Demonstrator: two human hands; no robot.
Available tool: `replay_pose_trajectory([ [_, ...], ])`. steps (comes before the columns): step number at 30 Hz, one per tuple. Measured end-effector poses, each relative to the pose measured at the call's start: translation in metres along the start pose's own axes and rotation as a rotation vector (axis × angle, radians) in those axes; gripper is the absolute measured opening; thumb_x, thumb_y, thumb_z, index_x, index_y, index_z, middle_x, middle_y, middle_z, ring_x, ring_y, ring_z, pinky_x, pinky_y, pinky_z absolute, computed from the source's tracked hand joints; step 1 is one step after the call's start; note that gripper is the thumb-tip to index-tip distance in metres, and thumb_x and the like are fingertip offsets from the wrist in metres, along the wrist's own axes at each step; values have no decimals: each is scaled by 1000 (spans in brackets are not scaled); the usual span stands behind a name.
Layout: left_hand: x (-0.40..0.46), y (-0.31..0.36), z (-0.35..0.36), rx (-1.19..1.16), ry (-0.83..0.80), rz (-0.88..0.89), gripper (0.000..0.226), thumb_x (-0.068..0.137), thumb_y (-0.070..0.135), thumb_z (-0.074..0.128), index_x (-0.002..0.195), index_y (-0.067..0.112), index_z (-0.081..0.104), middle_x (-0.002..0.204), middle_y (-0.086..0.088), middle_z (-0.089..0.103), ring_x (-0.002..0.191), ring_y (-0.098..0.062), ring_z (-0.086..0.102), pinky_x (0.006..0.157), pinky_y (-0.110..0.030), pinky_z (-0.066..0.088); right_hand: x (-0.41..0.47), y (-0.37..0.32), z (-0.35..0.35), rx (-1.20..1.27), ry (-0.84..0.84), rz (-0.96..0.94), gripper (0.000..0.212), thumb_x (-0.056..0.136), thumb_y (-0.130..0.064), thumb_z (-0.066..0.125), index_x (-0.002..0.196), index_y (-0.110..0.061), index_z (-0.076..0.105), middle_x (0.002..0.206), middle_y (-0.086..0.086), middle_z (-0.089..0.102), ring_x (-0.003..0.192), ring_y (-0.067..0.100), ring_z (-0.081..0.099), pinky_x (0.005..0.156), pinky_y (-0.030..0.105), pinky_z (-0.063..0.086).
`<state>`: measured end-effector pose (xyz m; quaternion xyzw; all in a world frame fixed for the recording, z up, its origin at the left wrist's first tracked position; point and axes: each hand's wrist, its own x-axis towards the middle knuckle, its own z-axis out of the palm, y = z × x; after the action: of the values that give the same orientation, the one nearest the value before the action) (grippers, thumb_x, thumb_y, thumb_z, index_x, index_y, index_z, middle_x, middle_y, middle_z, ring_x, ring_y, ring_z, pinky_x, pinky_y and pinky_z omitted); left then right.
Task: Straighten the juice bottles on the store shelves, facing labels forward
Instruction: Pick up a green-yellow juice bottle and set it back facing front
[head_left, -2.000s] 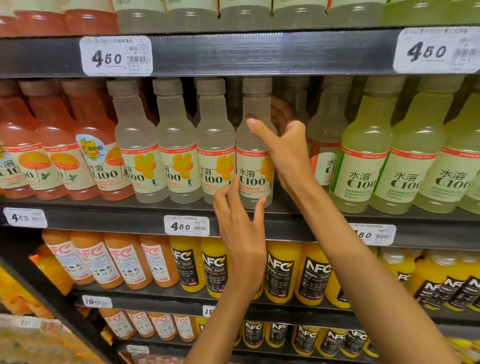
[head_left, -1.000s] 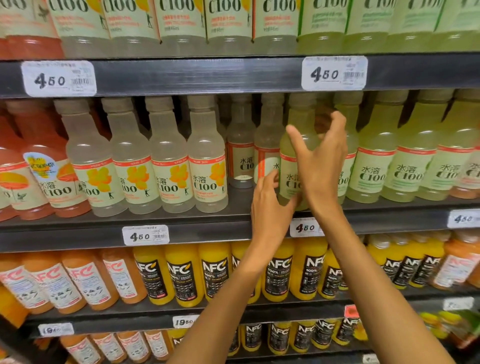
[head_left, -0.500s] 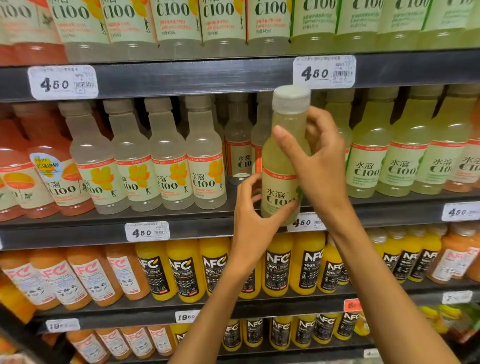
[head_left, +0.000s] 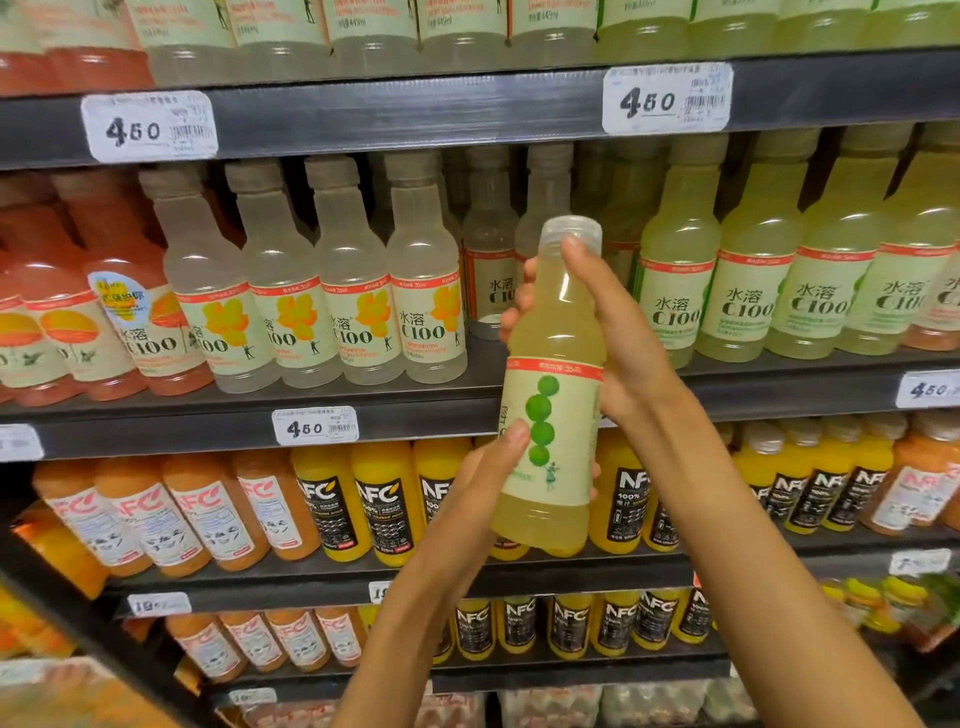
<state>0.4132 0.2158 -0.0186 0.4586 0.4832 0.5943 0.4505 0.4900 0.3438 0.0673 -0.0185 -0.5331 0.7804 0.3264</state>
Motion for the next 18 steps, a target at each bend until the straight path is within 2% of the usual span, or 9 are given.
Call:
replay_pose_trajectory([
  [2, -3, 0, -2, 107, 84, 1, 58, 69, 81, 49, 112, 44, 62, 113, 14, 69, 108, -4, 63, 93, -31, 48, -1, -1, 2, -162, 46, -46, 28, 88, -39, 58, 96, -13, 62, 76, 4, 68, 76, 21, 67, 70, 31, 54],
  [4, -7, 1, 2, 87, 99, 25, 51, 68, 82, 46, 103, 50, 63, 106, 23, 69, 101, 5, 63, 82, -19, 49, -3, -1, 6, -304, 52, -66, 26, 87, -42, 59, 85, -19, 69, 77, 5, 70, 78, 21, 69, 69, 29, 56],
  [7, -10, -3, 7, -139, 37, 8, 64, 72, 82, 43, 110, 37, 67, 100, 1, 73, 91, -16, 70, 81, -34, 54, -6, -6, 9, -340, 24, 9, 35, 87, -51, 55, 82, -22, 72, 85, 8, 72, 88, 24, 70, 77, 32, 58],
  [9, -14, 1, 10, -408, -136, -30, 78, 78, 78, 42, 113, 12, 64, 89, -13, 69, 75, -26, 67, 69, -36, 55, -6, -10, 10, -191, -60, 89, 40, 89, -53, 50, 92, -19, 70, 89, 10, 70, 94, 27, 67, 84, 37, 56],
  [12, -15, 3, 11, -593, -285, -100, 79, 86, 72, 38, 119, 3, 58, 92, -15, 65, 76, -27, 65, 68, -39, 55, -5, -7, 17, 105, -140, 149, 49, 85, -54, 46, 101, -10, 59, 82, 9, 68, 83, 23, 67, 80, 37, 56],
  [13, -14, 1, 11, -553, -274, -106, 80, 85, 73, 37, 119, 4, 59, 94, -16, 66, 79, -27, 66, 71, -40, 55, -5, -4, 19, 163, -140, 125, 48, 85, -54, 46, 102, -10, 58, 77, 7, 66, 75, 21, 67, 77, 35, 56],
  [15, -13, -4, 7, -317, -99, -78, 80, 79, 78, 37, 121, 15, 62, 105, -11, 70, 95, -25, 67, 87, -44, 52, -7, -4, 20, 153, -120, 56, 44, 88, -51, 46, 103, -11, 56, 71, 4, 63, 66, 18, 65, 72, 33, 54],
  [17, -14, -1, 3, -74, 115, -35, 71, 73, 84, 37, 119, 37, 63, 117, 5, 68, 112, -14, 62, 102, -44, 42, -12, -8, 21, -26, -23, -20, 41, 91, -48, 47, 105, -11, 55, 72, 5, 63, 67, 19, 66, 65, 31, 55],
  [18, -13, 2, 2, -14, 155, -5, 69, 69, 86, 38, 114, 41, 65, 116, 13, 68, 113, -7, 61, 102, -39, 42, -14, -9, 22, -128, 54, -58, 40, 91, -47, 50, 107, -11, 55, 73, 6, 65, 69, 20, 67, 62, 29, 55],
])
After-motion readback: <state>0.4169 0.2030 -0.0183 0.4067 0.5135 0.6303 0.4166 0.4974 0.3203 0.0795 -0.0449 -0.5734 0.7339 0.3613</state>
